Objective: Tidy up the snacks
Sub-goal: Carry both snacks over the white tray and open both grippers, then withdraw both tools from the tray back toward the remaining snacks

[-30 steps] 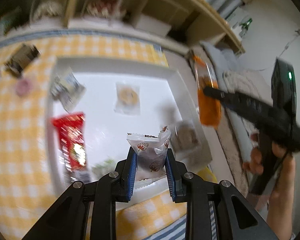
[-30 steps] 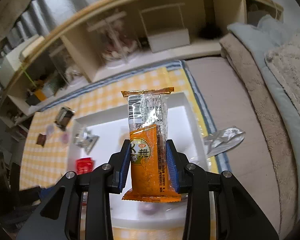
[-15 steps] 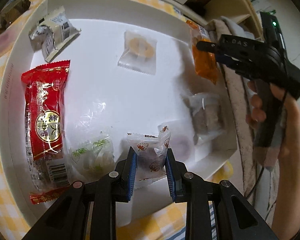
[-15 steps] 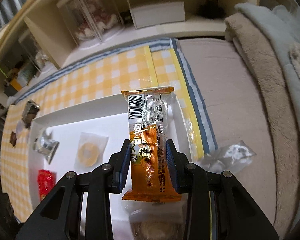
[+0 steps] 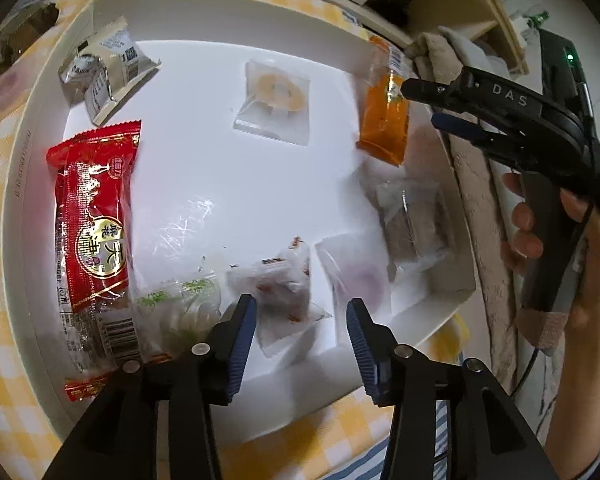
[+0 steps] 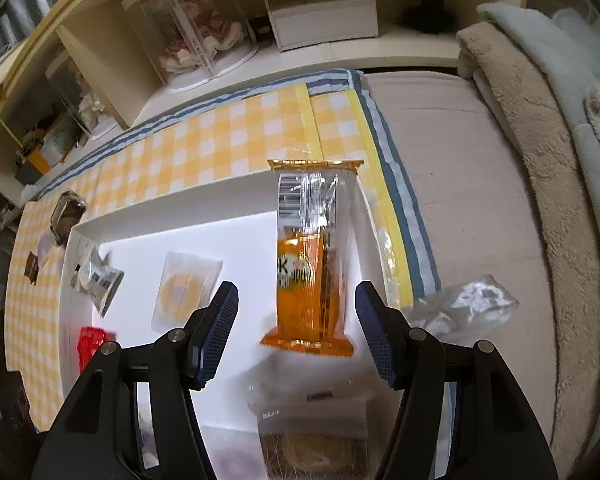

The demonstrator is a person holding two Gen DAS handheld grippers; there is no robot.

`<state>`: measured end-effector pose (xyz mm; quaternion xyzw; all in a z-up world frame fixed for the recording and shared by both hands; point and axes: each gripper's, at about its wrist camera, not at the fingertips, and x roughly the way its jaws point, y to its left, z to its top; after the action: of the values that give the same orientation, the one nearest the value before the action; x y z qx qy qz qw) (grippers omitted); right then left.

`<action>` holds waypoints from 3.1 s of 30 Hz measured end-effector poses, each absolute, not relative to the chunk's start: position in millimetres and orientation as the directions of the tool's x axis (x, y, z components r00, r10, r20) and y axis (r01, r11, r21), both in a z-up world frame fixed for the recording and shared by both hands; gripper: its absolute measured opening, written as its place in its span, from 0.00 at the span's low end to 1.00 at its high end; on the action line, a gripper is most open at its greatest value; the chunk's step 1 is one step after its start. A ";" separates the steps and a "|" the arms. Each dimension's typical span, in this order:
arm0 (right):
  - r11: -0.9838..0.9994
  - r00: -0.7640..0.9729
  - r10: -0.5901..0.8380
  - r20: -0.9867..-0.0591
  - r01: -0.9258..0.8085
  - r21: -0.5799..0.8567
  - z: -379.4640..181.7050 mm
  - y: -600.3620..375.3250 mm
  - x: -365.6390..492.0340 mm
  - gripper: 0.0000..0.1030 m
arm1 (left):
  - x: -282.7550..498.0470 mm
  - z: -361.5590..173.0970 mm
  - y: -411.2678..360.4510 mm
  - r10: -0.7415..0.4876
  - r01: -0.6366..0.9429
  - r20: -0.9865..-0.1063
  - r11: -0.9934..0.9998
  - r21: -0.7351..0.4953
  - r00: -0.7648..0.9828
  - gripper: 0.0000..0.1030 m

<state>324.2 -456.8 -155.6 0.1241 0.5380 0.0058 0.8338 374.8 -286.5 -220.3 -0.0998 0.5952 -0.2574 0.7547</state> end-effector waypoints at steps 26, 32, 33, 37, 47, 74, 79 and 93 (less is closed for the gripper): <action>1.000 0.404 -0.022 -0.914 0.017 -0.017 -152.6 -439.4 318.3 0.79 | 356.5 -192.3 -270.0 -0.498 0.293 -0.841 0.853 -0.431 0.211 0.42; 0.997 0.433 0.065 -0.899 0.014 0.079 -130.0 -438.2 297.4 0.79 | 348.3 -179.5 -267.5 -0.490 0.301 -0.842 0.857 -0.418 0.225 0.46; 0.996 0.436 0.070 -0.897 0.012 0.083 -127.6 -436.8 294.9 0.79 | 346.6 -177.0 -266.6 -0.488 0.302 -0.842 0.858 -0.415 0.229 0.49; 0.995 0.455 0.089 -0.886 0.009 0.104 -113.5 -430.0 278.6 0.79 | 339.9 -165.0 -262.3 -0.484 0.304 -0.839 0.861 -0.408 0.246 0.61; 0.990 0.511 0.095 -0.854 0.043 0.136 -85.4 -429.1 239.1 0.94 | 319.4 -131.9 -241.9 -0.471 0.315 -0.827 0.870 -0.379 0.305 0.99; 0.988 0.625 0.073 -0.777 0.059 0.140 -2.9 -386.2 173.7 1.00 | 278.9 -21.8 -133.1 -0.434 0.372 -0.732 0.891 -0.262 0.525 1.00; 0.988 0.632 0.092 -0.770 0.038 0.150 2.5 -363.8 178.1 1.00 | 275.3 -10.9 -98.9 -0.388 0.348 -0.728 0.912 -0.216 0.566 1.00; 0.984 0.632 0.159 -0.759 -0.043 0.171 -1.8 -276.6 215.5 1.00 | 273.0 9.7 4.4 -0.279 0.236 -0.714 0.958 -0.162 0.642 1.00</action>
<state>215.5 -276.6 -1.8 0.0684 0.4255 0.0560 0.9006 273.0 4.4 9.7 -0.0267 0.3984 -0.1421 0.9057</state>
